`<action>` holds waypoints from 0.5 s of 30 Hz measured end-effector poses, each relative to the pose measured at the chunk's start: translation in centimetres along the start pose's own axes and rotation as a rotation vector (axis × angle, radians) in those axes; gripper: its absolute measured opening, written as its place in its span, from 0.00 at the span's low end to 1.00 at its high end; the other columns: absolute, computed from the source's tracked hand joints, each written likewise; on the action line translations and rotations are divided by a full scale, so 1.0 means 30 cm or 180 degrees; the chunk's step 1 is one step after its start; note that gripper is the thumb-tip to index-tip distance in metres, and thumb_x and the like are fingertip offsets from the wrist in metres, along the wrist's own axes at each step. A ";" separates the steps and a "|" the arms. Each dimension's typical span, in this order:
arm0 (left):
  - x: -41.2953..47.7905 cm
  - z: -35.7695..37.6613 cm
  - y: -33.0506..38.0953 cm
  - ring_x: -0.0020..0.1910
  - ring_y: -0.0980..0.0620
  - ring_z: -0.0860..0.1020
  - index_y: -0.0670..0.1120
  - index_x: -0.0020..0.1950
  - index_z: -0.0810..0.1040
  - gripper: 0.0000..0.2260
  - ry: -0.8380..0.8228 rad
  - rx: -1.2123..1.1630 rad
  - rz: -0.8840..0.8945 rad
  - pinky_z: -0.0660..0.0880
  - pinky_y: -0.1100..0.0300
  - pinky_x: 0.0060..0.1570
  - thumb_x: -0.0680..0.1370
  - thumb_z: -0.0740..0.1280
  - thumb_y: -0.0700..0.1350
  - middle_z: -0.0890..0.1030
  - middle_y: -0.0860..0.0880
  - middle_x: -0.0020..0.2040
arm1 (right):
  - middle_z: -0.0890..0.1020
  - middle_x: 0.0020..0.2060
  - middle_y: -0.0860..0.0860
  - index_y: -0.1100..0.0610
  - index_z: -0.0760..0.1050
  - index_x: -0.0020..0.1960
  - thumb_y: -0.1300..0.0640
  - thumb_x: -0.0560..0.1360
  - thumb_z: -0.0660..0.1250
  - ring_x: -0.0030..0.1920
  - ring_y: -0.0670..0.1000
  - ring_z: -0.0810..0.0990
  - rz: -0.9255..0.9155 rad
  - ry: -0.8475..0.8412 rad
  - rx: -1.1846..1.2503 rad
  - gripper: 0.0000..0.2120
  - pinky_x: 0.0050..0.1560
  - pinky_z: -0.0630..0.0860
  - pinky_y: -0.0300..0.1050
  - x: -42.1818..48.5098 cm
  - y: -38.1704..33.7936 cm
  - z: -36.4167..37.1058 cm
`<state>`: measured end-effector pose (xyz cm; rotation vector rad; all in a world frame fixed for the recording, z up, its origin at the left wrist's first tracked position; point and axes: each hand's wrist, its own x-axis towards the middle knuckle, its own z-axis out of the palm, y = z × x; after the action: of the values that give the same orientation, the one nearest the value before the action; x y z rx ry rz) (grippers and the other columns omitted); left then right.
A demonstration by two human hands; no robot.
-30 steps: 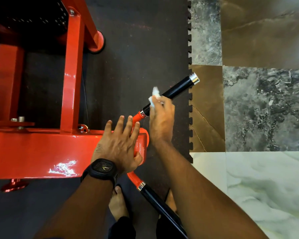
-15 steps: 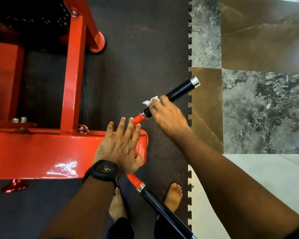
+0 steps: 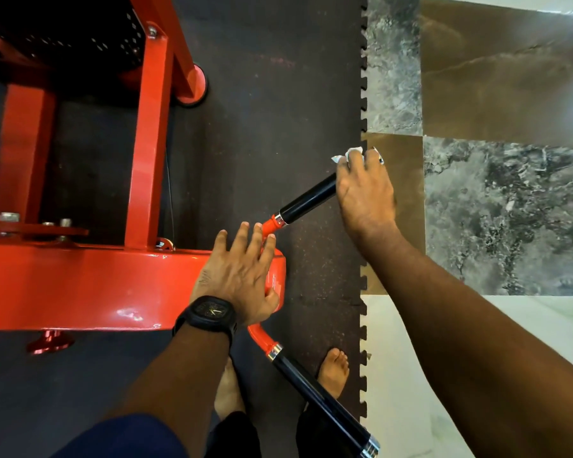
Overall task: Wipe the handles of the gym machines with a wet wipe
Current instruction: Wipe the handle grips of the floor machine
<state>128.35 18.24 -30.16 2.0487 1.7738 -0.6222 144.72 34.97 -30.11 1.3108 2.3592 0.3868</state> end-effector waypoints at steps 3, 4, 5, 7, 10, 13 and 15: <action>-0.017 -0.018 -0.006 0.81 0.44 0.50 0.45 0.82 0.48 0.38 -0.0053 -0.0176 0.0090 0.53 0.41 0.75 0.77 0.54 0.62 0.53 0.43 0.82 | 0.71 0.64 0.59 0.62 0.67 0.71 0.70 0.76 0.64 0.62 0.59 0.70 0.0341 -0.0002 0.1361 0.25 0.57 0.74 0.50 -0.064 -0.028 -0.023; -0.018 -0.027 -0.008 0.81 0.46 0.50 0.46 0.82 0.49 0.37 -0.0048 -0.0306 0.0109 0.53 0.43 0.76 0.78 0.54 0.60 0.54 0.45 0.82 | 0.72 0.62 0.58 0.60 0.68 0.71 0.71 0.75 0.65 0.61 0.59 0.71 0.0348 0.0012 0.1757 0.25 0.54 0.75 0.51 -0.082 -0.045 -0.036; -0.016 -0.041 -0.010 0.81 0.48 0.51 0.48 0.82 0.50 0.34 -0.0023 -0.0542 0.0083 0.54 0.46 0.76 0.79 0.55 0.59 0.55 0.47 0.82 | 0.73 0.61 0.57 0.59 0.70 0.69 0.71 0.75 0.65 0.59 0.58 0.72 0.0359 0.0053 0.2113 0.24 0.53 0.75 0.51 -0.103 -0.064 -0.057; -0.004 -0.075 -0.009 0.80 0.51 0.57 0.50 0.81 0.55 0.29 0.0094 -0.1503 -0.0133 0.57 0.50 0.75 0.81 0.58 0.55 0.61 0.50 0.80 | 0.76 0.59 0.56 0.59 0.73 0.67 0.70 0.76 0.64 0.58 0.58 0.75 0.0448 0.0232 0.2908 0.20 0.54 0.74 0.50 -0.130 -0.110 -0.105; -0.035 -0.184 0.001 0.70 0.50 0.73 0.49 0.77 0.67 0.23 0.0565 -0.3729 -0.0681 0.68 0.53 0.71 0.82 0.63 0.45 0.75 0.47 0.72 | 0.78 0.60 0.53 0.58 0.73 0.67 0.65 0.78 0.64 0.60 0.52 0.76 0.0670 0.0333 0.3993 0.18 0.61 0.72 0.44 -0.168 -0.153 -0.241; -0.111 -0.325 -0.014 0.61 0.55 0.78 0.49 0.73 0.72 0.19 0.1145 -0.4605 -0.0982 0.73 0.59 0.65 0.82 0.63 0.42 0.80 0.49 0.65 | 0.82 0.54 0.50 0.55 0.76 0.64 0.62 0.77 0.63 0.54 0.50 0.80 0.0945 0.0317 0.4682 0.16 0.57 0.76 0.48 -0.198 -0.151 -0.409; -0.176 -0.423 -0.036 0.58 0.53 0.80 0.51 0.70 0.75 0.17 0.1344 -0.4814 -0.1062 0.76 0.52 0.62 0.81 0.64 0.45 0.82 0.50 0.60 | 0.84 0.52 0.49 0.53 0.77 0.62 0.62 0.77 0.63 0.52 0.49 0.81 0.1035 0.0392 0.5016 0.15 0.56 0.77 0.49 -0.242 -0.135 -0.523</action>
<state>127.87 20.81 -16.62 0.8101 1.7874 0.9400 137.64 26.02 -16.51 2.2195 2.3720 -1.6850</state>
